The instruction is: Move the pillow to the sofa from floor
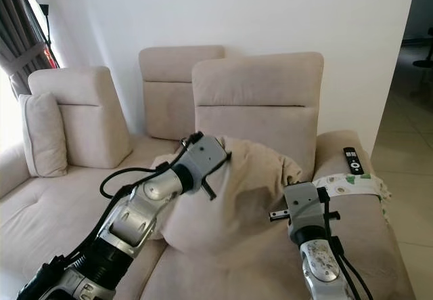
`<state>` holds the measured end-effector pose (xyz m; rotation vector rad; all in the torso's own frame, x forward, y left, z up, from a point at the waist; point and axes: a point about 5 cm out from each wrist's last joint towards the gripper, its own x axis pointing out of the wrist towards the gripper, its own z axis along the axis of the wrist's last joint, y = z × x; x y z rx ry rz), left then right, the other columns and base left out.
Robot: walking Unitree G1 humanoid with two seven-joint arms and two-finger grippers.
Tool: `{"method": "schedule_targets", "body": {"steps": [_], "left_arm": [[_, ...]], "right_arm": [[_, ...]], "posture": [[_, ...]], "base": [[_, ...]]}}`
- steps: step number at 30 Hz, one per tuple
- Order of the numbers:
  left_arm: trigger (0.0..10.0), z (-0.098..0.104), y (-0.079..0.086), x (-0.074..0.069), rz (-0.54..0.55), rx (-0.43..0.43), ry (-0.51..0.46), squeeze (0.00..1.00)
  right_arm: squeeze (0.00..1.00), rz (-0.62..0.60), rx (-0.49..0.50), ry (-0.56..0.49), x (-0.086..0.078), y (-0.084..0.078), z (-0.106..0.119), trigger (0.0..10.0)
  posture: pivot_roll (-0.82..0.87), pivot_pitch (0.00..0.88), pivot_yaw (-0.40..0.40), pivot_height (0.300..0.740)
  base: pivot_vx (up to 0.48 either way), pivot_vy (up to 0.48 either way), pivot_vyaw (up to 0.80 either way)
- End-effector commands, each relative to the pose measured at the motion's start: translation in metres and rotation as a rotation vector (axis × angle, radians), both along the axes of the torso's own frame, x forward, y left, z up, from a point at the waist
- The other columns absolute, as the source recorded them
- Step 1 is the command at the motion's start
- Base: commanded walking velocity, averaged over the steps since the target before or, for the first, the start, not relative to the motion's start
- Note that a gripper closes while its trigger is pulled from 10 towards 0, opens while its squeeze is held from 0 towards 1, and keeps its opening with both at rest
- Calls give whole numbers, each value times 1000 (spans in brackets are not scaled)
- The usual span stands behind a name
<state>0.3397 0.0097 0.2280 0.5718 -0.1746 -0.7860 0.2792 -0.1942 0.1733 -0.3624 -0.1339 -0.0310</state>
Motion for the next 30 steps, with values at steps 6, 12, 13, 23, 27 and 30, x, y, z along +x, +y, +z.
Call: {"method": "schedule_targets", "body": {"steps": [6,12,13,23,27,30], "left_arm": [[10000,20,-12,-1,-76,56,-68,0],[10000,23,-11,2,-70,64,-78,0],[10000,23,-11,3,-72,70,-77,0],[10000,-7,-31,-6,-177,133,21,0],[10000,-10,-34,-6,-180,130,30,0],[10000,-11,-38,-3,-166,113,32,0]], "right_arm": [[0,96,35,-67,3,21,23,10000],[0,86,39,-85,6,18,31,10000],[0,79,43,-88,6,17,33,10000],[0,-1,32,38,8,7,17,10000],[0,-17,23,63,8,5,12,10000],[0,-37,-3,97,8,3,7,10000]], "posture": [[-83,0,167,740],[-83,0,164,740],[-83,0,164,740],[-91,0,165,740],[-93,0,165,740],[-101,0,166,740]], "base": [[0,0,0],[0,0,0],[0,0,0],[0,0,0],[0,0,0],[0,0,0]]}}
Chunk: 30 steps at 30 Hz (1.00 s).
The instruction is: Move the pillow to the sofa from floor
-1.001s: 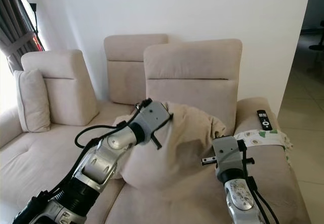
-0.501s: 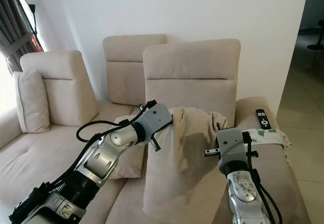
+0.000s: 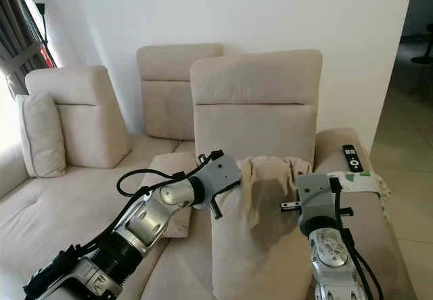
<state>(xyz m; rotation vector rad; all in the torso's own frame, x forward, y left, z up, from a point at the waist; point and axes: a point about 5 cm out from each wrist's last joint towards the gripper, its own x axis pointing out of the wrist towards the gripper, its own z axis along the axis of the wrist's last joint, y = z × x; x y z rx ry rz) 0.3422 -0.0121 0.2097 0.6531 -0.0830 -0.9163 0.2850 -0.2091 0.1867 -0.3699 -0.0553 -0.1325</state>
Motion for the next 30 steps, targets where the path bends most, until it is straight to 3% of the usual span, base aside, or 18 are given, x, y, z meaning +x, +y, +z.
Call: {"method": "schedule_targets", "body": {"steps": [1,8,9,10,11,20,21,22,23,24,25,28,29,30], "left_arm": [[10000,7,-16,-6,-71,-17,-40,0],[10000,18,-16,-2,-46,-89,-86,0],[10000,23,-15,-2,-52,-123,-92,1000],[10000,23,-15,-2,-52,-123,-92,1000],[10000,26,-15,-3,-56,-150,-99,1000],[10000,37,-15,-4,-54,-214,-152,1000],[10000,41,-14,-3,-42,-236,-175,843],[10000,41,-14,-3,-42,-236,-175,843],[10000,44,-13,-2,-30,-254,-193,0],[10000,47,-12,-1,-18,-267,-207,0],[10000,49,-12,0,-8,-277,-216,0],[10000,50,-11,1,2,-285,-224,0],[10000,50,-10,1,6,-287,-226,0],[10000,49,-10,2,10,-291,-225,0]], "right_arm": [[0,77,1,38,2,18,-7,10000],[0,64,-25,54,3,16,-7,10000],[714,62,-15,45,3,17,-6,10000],[714,62,-15,45,3,17,-6,10000],[1000,59,-4,37,3,17,-5,10000],[1000,52,-9,37,4,16,-5,10000],[1000,46,-14,38,4,15,-5,10000],[1000,46,-14,38,4,15,-5,10000],[1000,42,-17,39,4,15,-5,10000],[1000,40,-19,40,5,14,-5,10000],[561,39,-21,42,5,14,-5,10000],[561,38,-25,44,6,13,-5,10000],[31,39,-26,45,6,13,-5,10000],[0,39,-26,45,6,13,-5,10000]], "posture": [[-101,0,166,740],[-95,0,165,740],[-95,0,165,740],[-95,0,165,740],[-95,0,165,740],[-91,0,164,740],[-90,0,164,740],[-90,0,164,740],[-87,0,161,740],[-86,0,160,740],[-85,0,158,740],[-84,0,157,740],[-83,0,156,740],[-81,0,155,740]], "base": [[0,0,0],[0,0,0],[0,0,0],[0,0,0],[0,0,0],[0,0,0],[0,0,0],[0,0,0],[0,0,0],[0,0,0],[0,0,0],[0,0,0],[0,0,0],[0,0,0]]}}
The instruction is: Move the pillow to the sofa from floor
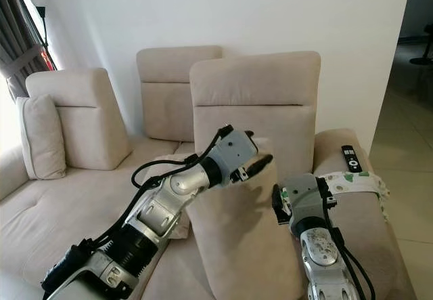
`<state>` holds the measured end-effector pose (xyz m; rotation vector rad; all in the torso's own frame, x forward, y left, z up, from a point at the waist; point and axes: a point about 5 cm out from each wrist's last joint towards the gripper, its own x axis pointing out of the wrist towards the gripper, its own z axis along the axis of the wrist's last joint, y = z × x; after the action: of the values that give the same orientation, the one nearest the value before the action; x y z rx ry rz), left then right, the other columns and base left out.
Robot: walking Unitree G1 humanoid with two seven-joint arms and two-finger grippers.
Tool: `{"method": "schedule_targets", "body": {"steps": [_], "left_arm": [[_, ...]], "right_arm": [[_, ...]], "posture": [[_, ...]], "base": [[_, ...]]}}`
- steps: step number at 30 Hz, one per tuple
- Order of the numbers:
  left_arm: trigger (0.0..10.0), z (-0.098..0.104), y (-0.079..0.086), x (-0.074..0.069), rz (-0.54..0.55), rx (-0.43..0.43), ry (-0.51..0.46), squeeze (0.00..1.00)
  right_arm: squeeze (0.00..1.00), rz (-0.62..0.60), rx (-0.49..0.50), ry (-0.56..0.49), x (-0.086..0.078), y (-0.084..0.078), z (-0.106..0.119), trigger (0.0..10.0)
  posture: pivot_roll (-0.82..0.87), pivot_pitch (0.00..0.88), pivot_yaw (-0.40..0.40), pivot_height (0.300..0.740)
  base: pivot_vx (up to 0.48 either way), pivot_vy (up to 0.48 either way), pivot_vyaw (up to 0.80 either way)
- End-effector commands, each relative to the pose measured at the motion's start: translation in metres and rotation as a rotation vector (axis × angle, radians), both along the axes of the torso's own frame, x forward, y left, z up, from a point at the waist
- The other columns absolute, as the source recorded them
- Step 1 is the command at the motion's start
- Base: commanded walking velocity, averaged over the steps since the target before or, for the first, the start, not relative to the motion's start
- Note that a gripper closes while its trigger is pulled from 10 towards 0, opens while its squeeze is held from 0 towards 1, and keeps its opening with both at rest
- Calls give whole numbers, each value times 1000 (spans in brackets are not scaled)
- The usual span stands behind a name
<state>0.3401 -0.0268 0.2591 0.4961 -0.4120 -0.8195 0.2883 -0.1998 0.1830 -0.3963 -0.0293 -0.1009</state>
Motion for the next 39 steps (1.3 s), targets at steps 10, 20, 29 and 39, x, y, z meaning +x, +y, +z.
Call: {"method": "schedule_targets", "body": {"steps": [10,20,29,39], "left_arm": [[10000,-13,14,10,76,-207,221,0],[10000,-41,38,14,180,-435,489,0],[10000,-73,58,2,180,-495,601,0],[10000,-116,87,-31,126,-396,693,0]], "right_arm": [[0,16,16,-105,-1,10,11,10000],[0,70,80,-203,-19,36,6,10000],[0,89,124,-180,-29,42,-12,10000],[0,151,120,-117,-59,35,-42,10000]], "posture": [[-86,0,156,740],[-78,0,153,740],[-56,0,143,740],[-39,0,141,740]], "base": [[0,0,0],[0,0,0],[0,0,0],[0,0,0]]}}
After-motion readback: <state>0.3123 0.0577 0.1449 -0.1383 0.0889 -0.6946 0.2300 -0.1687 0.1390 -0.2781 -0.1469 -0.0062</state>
